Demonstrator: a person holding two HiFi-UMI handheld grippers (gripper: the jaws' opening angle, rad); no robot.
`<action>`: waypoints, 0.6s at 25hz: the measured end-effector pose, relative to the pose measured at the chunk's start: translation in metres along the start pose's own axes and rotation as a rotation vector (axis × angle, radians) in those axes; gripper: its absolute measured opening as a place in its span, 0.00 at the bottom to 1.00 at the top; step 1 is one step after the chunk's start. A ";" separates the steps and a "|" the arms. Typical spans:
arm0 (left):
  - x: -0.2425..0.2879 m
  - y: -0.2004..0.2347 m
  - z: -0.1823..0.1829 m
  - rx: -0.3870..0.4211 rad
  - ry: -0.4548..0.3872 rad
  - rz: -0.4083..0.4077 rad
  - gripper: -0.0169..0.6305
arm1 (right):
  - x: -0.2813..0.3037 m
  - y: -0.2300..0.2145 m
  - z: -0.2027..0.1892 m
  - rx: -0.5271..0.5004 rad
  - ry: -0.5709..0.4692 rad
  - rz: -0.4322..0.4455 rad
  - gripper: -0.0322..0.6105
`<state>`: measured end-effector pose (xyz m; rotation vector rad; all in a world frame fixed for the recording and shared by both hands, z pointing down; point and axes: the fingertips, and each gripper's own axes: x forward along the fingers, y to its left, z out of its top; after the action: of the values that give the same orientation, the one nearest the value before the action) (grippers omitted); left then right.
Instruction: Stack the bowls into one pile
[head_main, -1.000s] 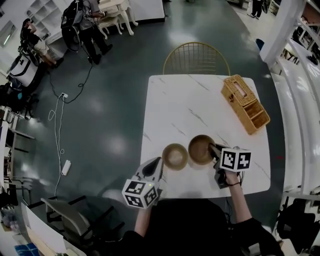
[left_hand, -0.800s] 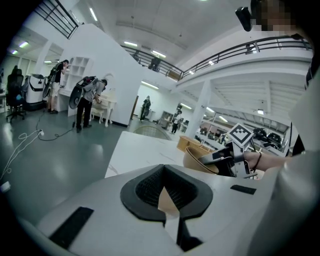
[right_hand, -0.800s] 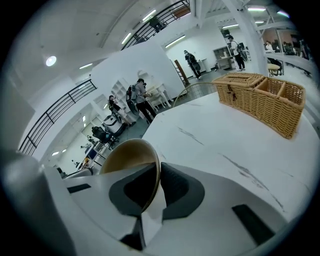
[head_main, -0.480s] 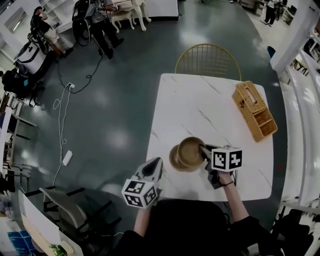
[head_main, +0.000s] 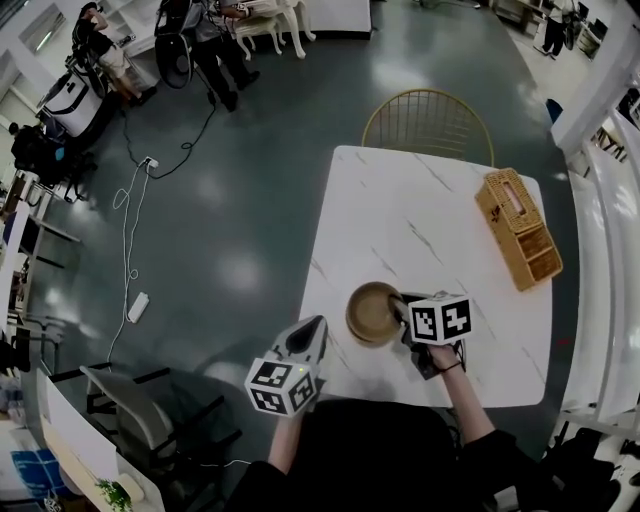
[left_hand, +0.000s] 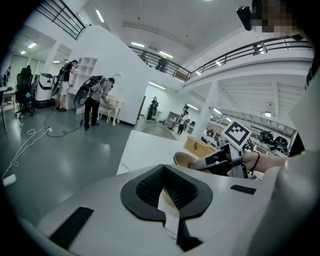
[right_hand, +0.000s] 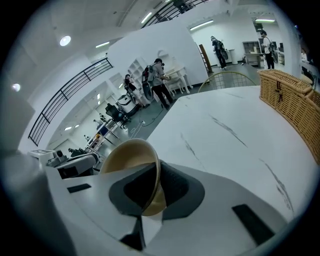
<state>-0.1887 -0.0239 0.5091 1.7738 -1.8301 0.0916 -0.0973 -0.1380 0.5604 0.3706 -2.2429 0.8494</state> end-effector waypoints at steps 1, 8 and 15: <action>0.000 0.000 0.000 0.000 0.001 0.001 0.05 | 0.002 0.001 0.000 -0.007 0.006 -0.001 0.10; 0.001 0.004 -0.002 -0.006 0.007 0.005 0.05 | 0.013 0.002 -0.007 -0.064 0.062 -0.025 0.10; 0.000 0.007 -0.003 -0.013 0.010 0.012 0.05 | 0.021 -0.001 -0.015 -0.131 0.116 -0.070 0.10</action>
<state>-0.1941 -0.0221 0.5139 1.7501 -1.8311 0.0922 -0.1038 -0.1290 0.5836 0.3284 -2.1522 0.6662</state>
